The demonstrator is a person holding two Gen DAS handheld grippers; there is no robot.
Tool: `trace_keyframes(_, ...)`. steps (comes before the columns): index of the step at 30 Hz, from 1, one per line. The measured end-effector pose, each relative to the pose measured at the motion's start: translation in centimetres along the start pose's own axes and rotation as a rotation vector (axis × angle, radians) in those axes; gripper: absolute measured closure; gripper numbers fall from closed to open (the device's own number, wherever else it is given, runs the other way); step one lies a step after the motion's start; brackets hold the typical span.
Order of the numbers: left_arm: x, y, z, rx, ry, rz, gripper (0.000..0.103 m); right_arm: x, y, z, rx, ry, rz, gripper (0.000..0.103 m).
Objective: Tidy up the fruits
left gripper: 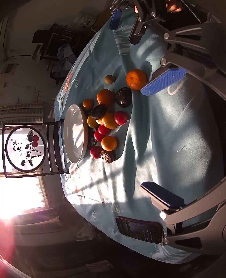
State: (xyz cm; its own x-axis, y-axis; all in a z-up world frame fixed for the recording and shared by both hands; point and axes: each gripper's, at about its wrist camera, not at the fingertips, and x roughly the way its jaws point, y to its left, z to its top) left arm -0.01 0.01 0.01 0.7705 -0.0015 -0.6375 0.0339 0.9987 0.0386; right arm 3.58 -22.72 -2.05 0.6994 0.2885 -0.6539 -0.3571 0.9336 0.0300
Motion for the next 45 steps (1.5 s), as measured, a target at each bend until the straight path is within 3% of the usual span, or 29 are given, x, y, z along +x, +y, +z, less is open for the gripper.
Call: trace_keyframes(45,0.02,0.04,0.05,0.001,0.007,0.001,0.002,0.14,0.25,-0.06,-0.006,0.012,0.001,0.001)
